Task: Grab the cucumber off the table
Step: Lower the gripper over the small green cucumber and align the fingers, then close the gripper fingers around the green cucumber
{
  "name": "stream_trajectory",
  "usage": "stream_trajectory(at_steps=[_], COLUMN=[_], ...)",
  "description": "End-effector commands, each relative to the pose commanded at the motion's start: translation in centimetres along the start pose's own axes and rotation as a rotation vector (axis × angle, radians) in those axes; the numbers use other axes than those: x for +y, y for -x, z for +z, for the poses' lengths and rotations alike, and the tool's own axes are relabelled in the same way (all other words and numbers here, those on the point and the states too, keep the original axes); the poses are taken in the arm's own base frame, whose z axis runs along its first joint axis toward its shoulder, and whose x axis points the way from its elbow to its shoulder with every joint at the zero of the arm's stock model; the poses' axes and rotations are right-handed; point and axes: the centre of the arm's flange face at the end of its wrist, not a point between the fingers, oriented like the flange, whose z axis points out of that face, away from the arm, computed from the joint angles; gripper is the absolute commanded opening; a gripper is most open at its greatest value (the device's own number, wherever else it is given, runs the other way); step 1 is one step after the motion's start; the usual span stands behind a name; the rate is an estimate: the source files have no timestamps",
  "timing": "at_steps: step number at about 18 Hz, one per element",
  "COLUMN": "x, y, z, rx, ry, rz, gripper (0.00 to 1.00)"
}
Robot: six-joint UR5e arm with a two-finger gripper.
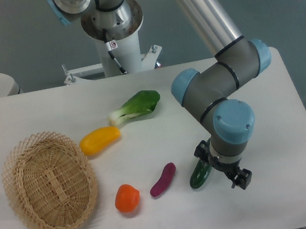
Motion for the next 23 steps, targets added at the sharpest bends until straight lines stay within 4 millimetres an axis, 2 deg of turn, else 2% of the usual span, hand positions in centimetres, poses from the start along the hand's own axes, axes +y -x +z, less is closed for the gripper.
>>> stream_trajectory(at_steps=[8, 11, 14, 17, 20, 23], x=[-0.5, -0.5, -0.2, 0.8, 1.4, 1.5], y=[-0.3, -0.6, -2.0, -3.8, -5.2, -5.5], z=[0.1, 0.5, 0.7, -0.1, 1.4, 2.2], rx=[-0.003, -0.017, -0.046, -0.041, -0.003, 0.009], ry=[0.005, -0.001, -0.004, 0.013, 0.03, 0.034], rz=[-0.009, -0.075, -0.223, -0.244, -0.256, -0.258], gripper=[1.0, 1.0, 1.0, 1.0, 1.0, 1.0])
